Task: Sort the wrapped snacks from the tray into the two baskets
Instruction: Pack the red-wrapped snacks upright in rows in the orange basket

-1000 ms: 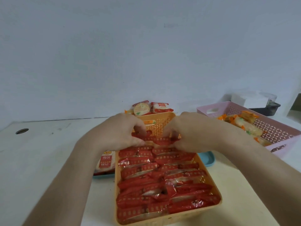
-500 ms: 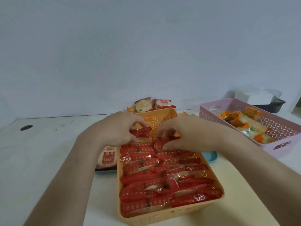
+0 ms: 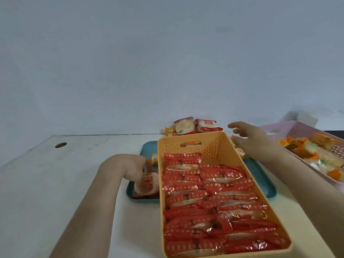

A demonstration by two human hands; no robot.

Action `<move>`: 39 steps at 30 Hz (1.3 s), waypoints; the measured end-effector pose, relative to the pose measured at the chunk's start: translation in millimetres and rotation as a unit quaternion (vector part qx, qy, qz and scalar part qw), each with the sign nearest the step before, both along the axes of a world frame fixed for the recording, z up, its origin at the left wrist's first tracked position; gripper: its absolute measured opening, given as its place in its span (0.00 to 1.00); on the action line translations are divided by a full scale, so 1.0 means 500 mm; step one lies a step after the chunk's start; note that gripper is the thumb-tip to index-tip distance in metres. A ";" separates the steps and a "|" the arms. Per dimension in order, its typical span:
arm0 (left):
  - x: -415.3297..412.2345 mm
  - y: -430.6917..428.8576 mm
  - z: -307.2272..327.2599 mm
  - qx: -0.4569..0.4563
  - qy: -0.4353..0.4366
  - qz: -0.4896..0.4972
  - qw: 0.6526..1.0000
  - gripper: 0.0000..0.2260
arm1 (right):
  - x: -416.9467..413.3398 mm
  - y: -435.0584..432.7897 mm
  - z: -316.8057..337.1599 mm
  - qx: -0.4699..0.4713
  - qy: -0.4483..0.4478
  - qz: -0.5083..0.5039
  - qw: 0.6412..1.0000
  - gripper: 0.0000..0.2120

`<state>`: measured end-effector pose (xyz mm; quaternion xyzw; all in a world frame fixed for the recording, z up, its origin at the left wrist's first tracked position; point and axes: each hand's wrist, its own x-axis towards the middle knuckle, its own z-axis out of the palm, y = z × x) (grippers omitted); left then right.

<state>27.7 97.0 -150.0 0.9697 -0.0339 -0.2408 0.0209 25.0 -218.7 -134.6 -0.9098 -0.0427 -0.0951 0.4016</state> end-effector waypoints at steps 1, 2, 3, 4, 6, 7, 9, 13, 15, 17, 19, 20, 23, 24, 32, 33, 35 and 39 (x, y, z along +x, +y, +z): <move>0.003 0.007 -0.010 -0.001 -0.014 0.006 1.000 0.28 | 0.009 -0.001 -0.017 -0.046 0.034 0.004 0.998 0.20; 0.011 0.008 -0.013 0.006 -0.042 0.005 0.999 0.24 | 0.017 -0.006 -0.032 -0.083 0.060 0.009 0.995 0.23; 0.016 0.011 -0.015 0.021 -0.080 0.005 0.997 0.20 | 0.022 -0.005 -0.045 -0.119 0.079 0.019 0.990 0.25; 0.022 0.010 -0.014 0.035 -0.119 0.003 0.992 0.17 | 0.029 -0.006 -0.055 -0.157 0.086 0.034 0.983 0.28; 0.029 0.014 -0.011 0.042 -0.193 0.010 0.980 0.12 | 0.037 -0.007 -0.073 -0.250 0.110 0.051 0.961 0.37; 0.032 0.015 -0.010 0.023 -0.228 0.022 0.973 0.10 | 0.045 -0.008 -0.085 -0.275 0.124 0.044 0.952 0.41; 0.033 0.016 -0.007 -0.056 -0.297 0.075 0.950 0.12 | 0.063 -0.010 -0.095 -0.264 0.130 0.018 0.956 0.39; 0.014 -0.002 0.022 -0.224 -0.454 0.155 0.848 0.16 | 0.078 -0.013 -0.070 -0.224 0.110 0.034 0.968 0.23; 0.002 -0.021 0.047 -0.345 -0.483 0.162 0.788 0.13 | 0.097 -0.016 -0.039 -0.180 0.116 0.037 0.976 0.21; -0.007 -0.039 0.067 -0.445 -0.464 0.147 0.751 0.11 | 0.132 -0.010 -0.011 -0.138 0.079 0.015 0.987 0.22; -0.005 -0.051 0.074 -0.474 -0.428 0.121 0.760 0.10 | 0.178 0.009 -0.002 -0.129 0.050 0.023 0.990 0.25; -0.001 -0.054 0.074 -0.462 -0.407 0.109 0.780 0.10 | 0.199 0.021 -0.005 -0.137 0.052 0.042 0.988 0.29; 0.027 -0.043 0.038 -0.434 -0.348 0.127 0.821 0.11 | 0.248 0.062 -0.040 -0.146 0.090 0.073 0.983 0.39; 0.036 -0.038 0.022 -0.441 -0.332 0.146 0.821 0.12 | 0.258 0.068 -0.051 -0.140 0.093 0.064 0.984 0.41; 0.171 -0.044 -0.023 -0.607 -0.169 0.252 0.735 0.12 | 0.337 0.095 -0.088 -0.100 0.091 -0.064 0.989 0.33; 0.183 -0.052 -0.020 -0.609 -0.163 0.244 0.736 0.12 | 0.340 0.097 -0.089 -0.094 0.083 -0.077 0.989 0.31; 0.190 -0.062 -0.014 -0.603 -0.164 0.220 0.749 0.11 | 0.337 0.097 -0.087 -0.095 0.067 -0.098 0.988 0.28; 0.170 -0.039 -0.003 -0.626 -0.222 0.208 0.718 0.10 | 0.297 0.084 -0.043 0.007 -0.067 -0.095 0.993 0.28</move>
